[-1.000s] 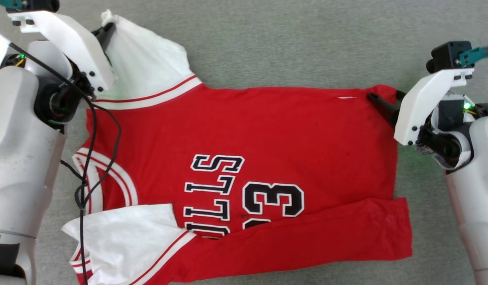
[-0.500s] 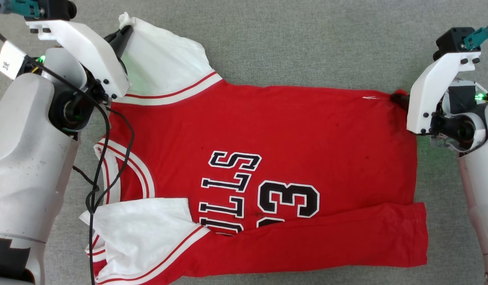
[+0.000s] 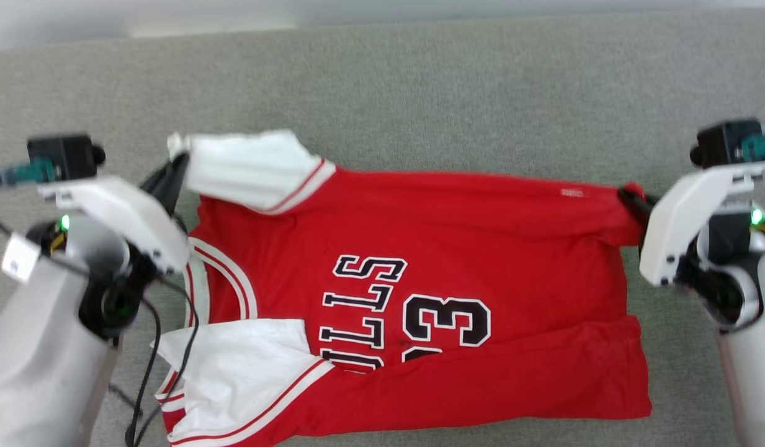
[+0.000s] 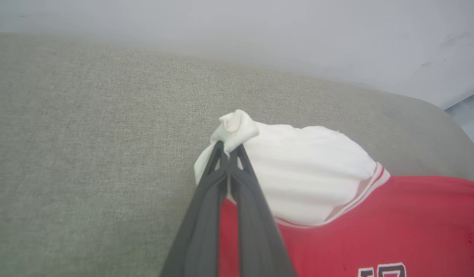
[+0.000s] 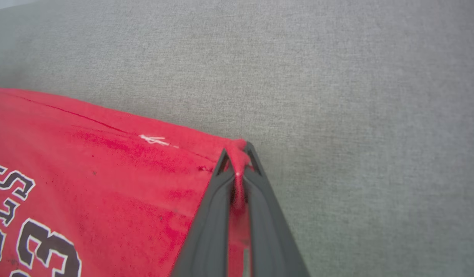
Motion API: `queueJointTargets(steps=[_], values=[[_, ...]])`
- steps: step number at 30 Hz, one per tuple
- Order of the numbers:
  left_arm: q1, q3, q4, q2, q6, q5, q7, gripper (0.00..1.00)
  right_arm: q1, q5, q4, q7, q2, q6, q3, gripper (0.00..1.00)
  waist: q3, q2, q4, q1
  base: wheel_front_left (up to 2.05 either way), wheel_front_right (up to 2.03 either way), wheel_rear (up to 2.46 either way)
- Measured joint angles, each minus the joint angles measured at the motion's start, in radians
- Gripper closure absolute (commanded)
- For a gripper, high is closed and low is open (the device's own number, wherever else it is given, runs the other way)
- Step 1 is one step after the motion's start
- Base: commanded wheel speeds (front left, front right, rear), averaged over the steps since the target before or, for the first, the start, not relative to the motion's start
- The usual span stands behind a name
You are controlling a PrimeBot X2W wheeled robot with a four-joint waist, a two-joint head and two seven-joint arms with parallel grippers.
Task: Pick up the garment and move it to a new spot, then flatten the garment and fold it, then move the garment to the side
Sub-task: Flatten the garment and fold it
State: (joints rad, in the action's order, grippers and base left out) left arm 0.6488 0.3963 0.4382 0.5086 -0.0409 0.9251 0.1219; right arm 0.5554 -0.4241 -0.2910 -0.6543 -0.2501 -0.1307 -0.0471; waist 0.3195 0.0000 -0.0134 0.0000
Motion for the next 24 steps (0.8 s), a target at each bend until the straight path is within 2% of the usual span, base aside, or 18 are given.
queueJointTargets(steps=[7,14,20,21,22,23,24], values=[[-0.267,-0.021,-0.163,0.028,0.079,0.031,-0.042,1.00,-0.222,0.017,0.130,0.011,0.029,0.000,0.046,1.00,-0.073,0.0000,0.025,0.0000,0.00,0.00,0.00],[-0.490,-0.027,-0.258,0.030,0.156,0.081,-0.033,1.00,-0.396,0.015,0.193,0.038,0.061,0.000,0.109,1.00,-0.118,0.0000,0.047,-0.0001,0.00,0.00,0.00],[-0.591,-0.018,-0.264,0.009,0.177,0.124,-0.014,1.00,-0.503,0.012,0.217,0.059,0.105,0.000,0.148,1.00,-0.138,0.0000,0.050,-0.0001,0.00,0.00,0.00],[-0.603,-0.002,-0.255,0.003,0.165,0.135,0.007,1.00,-0.543,0.021,0.223,0.073,0.119,0.000,0.157,0.61,-0.139,0.0000,0.051,-0.0002,0.00,0.00,0.00],[-0.602,0.001,-0.251,0.001,0.161,0.135,0.007,0.75,-0.551,0.021,0.223,0.079,0.124,0.000,0.155,0.00,-0.139,0.0000,0.051,-0.0001,0.00,0.00,0.00],[-0.601,0.006,-0.245,-0.003,0.156,0.133,0.006,0.42,-0.559,0.020,0.224,0.085,0.128,0.000,0.151,0.00,-0.140,0.0000,0.050,-0.0002,0.00,0.00,0.00],[-0.599,0.012,-0.238,-0.004,0.154,0.132,0.008,0.00,-0.565,0.019,0.225,0.095,0.133,0.000,0.149,0.00,-0.140,0.0000,0.049,-0.0001,0.00,0.00,0.00]])
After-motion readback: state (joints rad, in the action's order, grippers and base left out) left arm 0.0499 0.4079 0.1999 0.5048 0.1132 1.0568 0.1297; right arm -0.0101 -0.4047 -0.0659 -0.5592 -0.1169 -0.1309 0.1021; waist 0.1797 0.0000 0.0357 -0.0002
